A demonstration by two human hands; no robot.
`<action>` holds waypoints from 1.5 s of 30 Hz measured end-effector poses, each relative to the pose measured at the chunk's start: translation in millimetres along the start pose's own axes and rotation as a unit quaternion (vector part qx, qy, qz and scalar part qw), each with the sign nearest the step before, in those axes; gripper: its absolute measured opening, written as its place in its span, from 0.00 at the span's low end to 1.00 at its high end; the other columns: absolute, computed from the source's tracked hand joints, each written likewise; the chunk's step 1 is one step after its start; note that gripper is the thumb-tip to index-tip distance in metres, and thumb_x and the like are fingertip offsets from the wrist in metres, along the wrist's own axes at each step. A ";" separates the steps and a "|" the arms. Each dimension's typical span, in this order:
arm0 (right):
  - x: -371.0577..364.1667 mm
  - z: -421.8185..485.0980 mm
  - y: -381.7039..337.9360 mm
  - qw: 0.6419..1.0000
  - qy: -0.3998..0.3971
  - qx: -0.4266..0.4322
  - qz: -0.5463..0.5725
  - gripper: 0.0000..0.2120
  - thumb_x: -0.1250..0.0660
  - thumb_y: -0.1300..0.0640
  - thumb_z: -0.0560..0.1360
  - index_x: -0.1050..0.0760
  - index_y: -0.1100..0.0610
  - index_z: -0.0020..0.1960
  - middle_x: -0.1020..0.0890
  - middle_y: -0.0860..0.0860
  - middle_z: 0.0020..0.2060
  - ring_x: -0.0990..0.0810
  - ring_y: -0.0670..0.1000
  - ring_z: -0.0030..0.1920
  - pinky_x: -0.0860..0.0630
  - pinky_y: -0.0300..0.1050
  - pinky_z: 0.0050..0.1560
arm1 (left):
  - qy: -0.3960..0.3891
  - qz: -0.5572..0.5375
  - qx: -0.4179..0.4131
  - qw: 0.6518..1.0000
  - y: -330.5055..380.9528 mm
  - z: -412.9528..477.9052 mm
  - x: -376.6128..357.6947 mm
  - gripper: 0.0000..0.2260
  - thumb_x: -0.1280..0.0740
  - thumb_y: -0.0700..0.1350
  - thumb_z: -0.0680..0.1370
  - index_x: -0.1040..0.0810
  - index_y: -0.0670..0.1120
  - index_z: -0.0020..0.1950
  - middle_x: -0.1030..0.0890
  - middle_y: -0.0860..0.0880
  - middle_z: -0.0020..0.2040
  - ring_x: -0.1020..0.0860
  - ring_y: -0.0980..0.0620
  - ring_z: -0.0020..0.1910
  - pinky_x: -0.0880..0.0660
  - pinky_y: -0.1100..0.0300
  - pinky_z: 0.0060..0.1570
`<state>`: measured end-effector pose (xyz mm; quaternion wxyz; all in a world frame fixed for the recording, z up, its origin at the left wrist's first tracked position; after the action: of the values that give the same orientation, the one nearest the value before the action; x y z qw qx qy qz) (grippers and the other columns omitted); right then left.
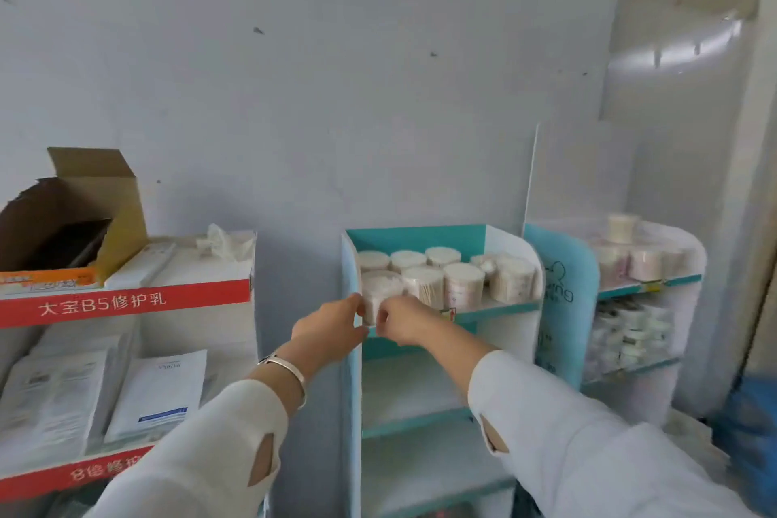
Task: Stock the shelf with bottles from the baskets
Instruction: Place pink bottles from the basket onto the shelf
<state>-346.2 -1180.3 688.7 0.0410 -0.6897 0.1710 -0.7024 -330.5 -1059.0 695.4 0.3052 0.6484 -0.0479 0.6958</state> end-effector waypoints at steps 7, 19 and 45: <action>7.4 50.5 7.8 1.000 -0.009 0.029 0.003 0.12 0.41 0.53 0.78 0.24 0.54 0.57 0.21 0.54 0.54 0.21 0.56 0.54 0.30 0.42 0.46 | 0.018 -0.007 0.047 0.999 -4.6 40.8 -0.1 0.13 0.40 0.51 0.79 0.33 0.51 0.62 0.23 0.47 0.56 0.22 0.46 0.51 0.24 0.52 0.55; -10.2 51.4 9.9 0.998 0.034 0.040 0.019 0.12 0.42 0.55 0.78 0.24 0.58 0.56 0.20 0.57 0.54 0.22 0.58 0.52 0.24 0.50 0.52 | 0.029 -0.033 0.049 0.998 -24.6 51.0 -26.1 0.13 0.40 0.50 0.78 0.32 0.51 0.62 0.23 0.46 0.56 0.23 0.45 0.51 0.25 0.53 0.53; -124.0 105.3 4.7 0.981 -0.046 0.186 -0.010 0.13 0.41 0.54 0.78 0.27 0.51 0.61 0.20 0.53 0.55 0.22 0.57 0.54 0.25 0.47 0.46 | 0.079 -0.107 0.217 0.967 -98.1 53.2 -138.1 0.12 0.40 0.48 0.78 0.32 0.50 0.61 0.22 0.46 0.53 0.22 0.44 0.50 0.26 0.53 0.47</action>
<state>-237.9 -1167.6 567.8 0.1693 -0.7032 0.0284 -0.6899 -240.0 -1054.3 542.7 0.2325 0.6434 0.1983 0.7019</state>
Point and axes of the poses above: each hand's wrist, its own z-axis towards the middle knuckle, its own x-axis out of the back of the hand, y = z × x, the point moved 5 cm from there along z, towards the middle knuckle
